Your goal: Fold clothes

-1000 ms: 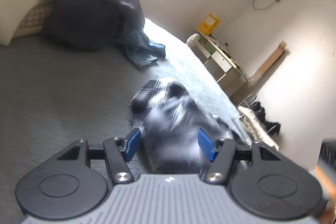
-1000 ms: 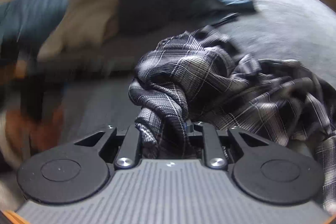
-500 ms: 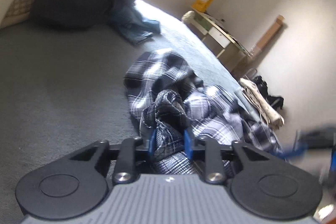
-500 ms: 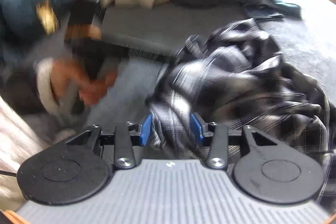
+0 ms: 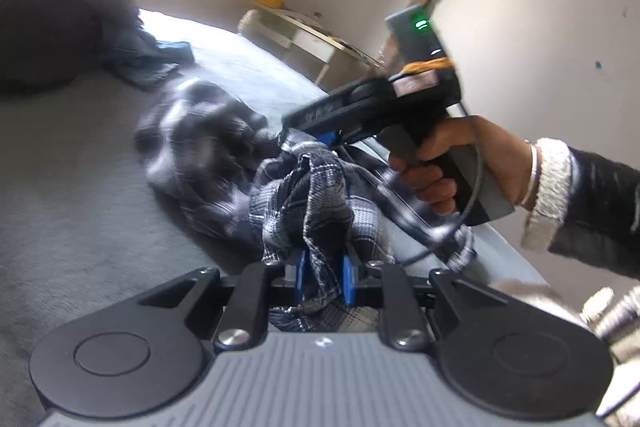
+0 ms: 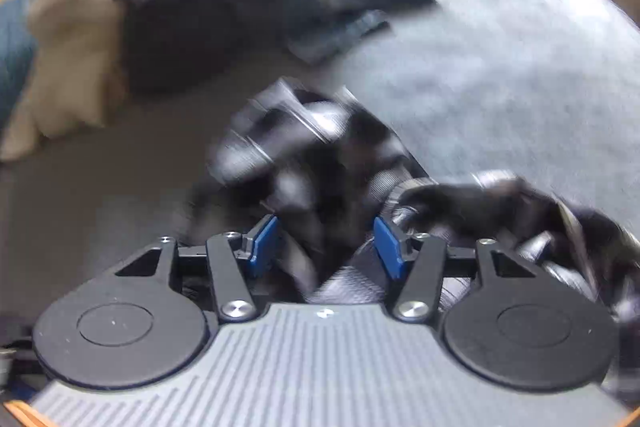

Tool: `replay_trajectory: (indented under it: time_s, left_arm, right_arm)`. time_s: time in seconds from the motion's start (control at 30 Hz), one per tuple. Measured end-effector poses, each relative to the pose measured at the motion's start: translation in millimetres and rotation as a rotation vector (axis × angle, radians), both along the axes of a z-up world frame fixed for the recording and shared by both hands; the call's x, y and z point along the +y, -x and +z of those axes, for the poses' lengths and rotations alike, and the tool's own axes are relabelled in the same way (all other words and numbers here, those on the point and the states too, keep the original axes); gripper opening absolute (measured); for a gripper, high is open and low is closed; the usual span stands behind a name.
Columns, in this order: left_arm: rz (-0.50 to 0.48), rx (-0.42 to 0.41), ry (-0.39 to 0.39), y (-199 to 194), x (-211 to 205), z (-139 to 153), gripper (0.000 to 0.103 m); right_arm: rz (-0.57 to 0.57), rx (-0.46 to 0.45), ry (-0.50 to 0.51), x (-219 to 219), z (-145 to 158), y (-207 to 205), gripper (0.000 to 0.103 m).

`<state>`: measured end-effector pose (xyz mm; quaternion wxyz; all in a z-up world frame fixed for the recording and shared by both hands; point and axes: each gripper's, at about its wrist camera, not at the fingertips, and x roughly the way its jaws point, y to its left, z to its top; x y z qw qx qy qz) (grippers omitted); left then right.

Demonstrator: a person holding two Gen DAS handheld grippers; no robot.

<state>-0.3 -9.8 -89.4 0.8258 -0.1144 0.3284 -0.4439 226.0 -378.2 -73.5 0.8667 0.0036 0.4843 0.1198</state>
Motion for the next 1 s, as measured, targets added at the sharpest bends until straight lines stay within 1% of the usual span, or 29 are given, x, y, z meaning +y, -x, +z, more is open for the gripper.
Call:
replay_trajectory:
  time_s: [0.1, 0.2, 0.27, 0.33, 0.4, 0.47, 0.53, 0.6, 0.63, 0.67, 0.7, 0.73, 0.77, 0.8, 0.83, 0.87, 0.9, 0.97, 1.0]
  left_arm:
    - [-0.032, 0.014, 0.013, 5.3, -3.2, -2.4, 0.018]
    - [-0.085, 0.024, 0.018, 10.6, -12.0, -4.8, 0.018]
    - [-0.121, 0.027, 0.014, 15.9, -19.2, -6.5, 0.018]
    - [-0.15, 0.031, 0.006, 21.1, -25.8, -8.1, 0.018]
    - [-0.171, 0.031, -0.009, 25.6, -30.3, -10.2, 0.018]
    - [-0.183, 0.032, -0.029, 29.3, -32.1, -12.9, 0.018]
    - [-0.183, 0.048, -0.038, 31.2, -30.5, -15.3, 0.018]
    - [-0.18, 0.065, -0.045, 32.8, -28.4, -17.5, 0.018]
    - [-0.178, 0.071, -0.048, 33.6, -27.3, -18.2, 0.018]
    - [-0.175, 0.076, -0.052, 34.5, -25.9, -18.5, 0.021]
    - [-0.173, 0.081, -0.057, 35.3, -24.2, -18.8, 0.026]
    - [-0.172, 0.089, -0.063, 36.1, -22.0, -19.0, 0.028]
    - [-0.17, 0.098, -0.072, 36.5, -18.3, -19.9, 0.036]
    - [-0.166, 0.108, -0.081, 36.4, -13.9, -21.4, 0.044]
    - [-0.157, 0.121, -0.088, 35.7, -7.6, -23.2, 0.047]
    - [-0.145, 0.138, -0.093, 34.3, 0.1, -25.1, 0.053]
    - [-0.126, 0.16, -0.09, 31.7, 9.6, -26.9, 0.056]
    - [-0.071, 0.212, -0.061, 23.3, 31.0, -29.1, 0.057]
    - [-0.035, 0.236, -0.033, 17.5, 41.5, -29.1, 0.059]
  right_arm:
    - [-0.025, 0.064, 0.041, -19.2, -10.1, 15.9, 0.048]
    - [-0.066, 0.14, 0.098, -46.4, -19.4, 44.4, 0.045]
    - [-0.102, 0.189, 0.118, -67.4, -25.7, 65.8, 0.045]
    - [-0.14, 0.215, 0.101, -84.9, -25.9, 83.6, 0.045]
    - [-0.159, 0.192, 0.072, -94.0, -15.4, 94.6, 0.045]
    - [-0.165, 0.132, 0.023, -98.0, 1.2, 100.4, 0.047]
    - [-0.145, 0.077, -0.099, -97.0, 19.0, 100.7, 0.048]
    - [-0.125, 0.021, -0.221, -96.1, 36.7, 100.9, 0.051]
    - [-0.115, -0.006, -0.282, -95.6, 45.5, 101.1, 0.056]
    - [-0.096, -0.017, -0.328, -93.0, 51.4, 100.1, 0.061]
    - [-0.059, 0.006, -0.344, -85.8, 51.0, 97.0, 0.063]
    - [-0.022, 0.033, -0.348, -78.1, 49.9, 94.7, 0.068]
    - [0.012, 0.066, -0.318, -69.3, 46.9, 95.1, 0.07]
    - [0.04, 0.099, -0.269, -60.9, 43.1, 97.7, 0.07]
    - [0.059, 0.121, -0.233, -55.2, 40.1, 100.9, 0.07]
    - [0.061, 0.119, -0.222, -54.9, 38.8, 105.3, 0.068]
    - [0.062, 0.117, -0.211, -54.6, 37.4, 109.7, 0.063]
    - [0.065, 0.113, -0.19, -54.1, 34.7, 118.5, 0.032]
    - [0.066, 0.111, -0.179, -53.8, 33.4, 122.9, 0.027]
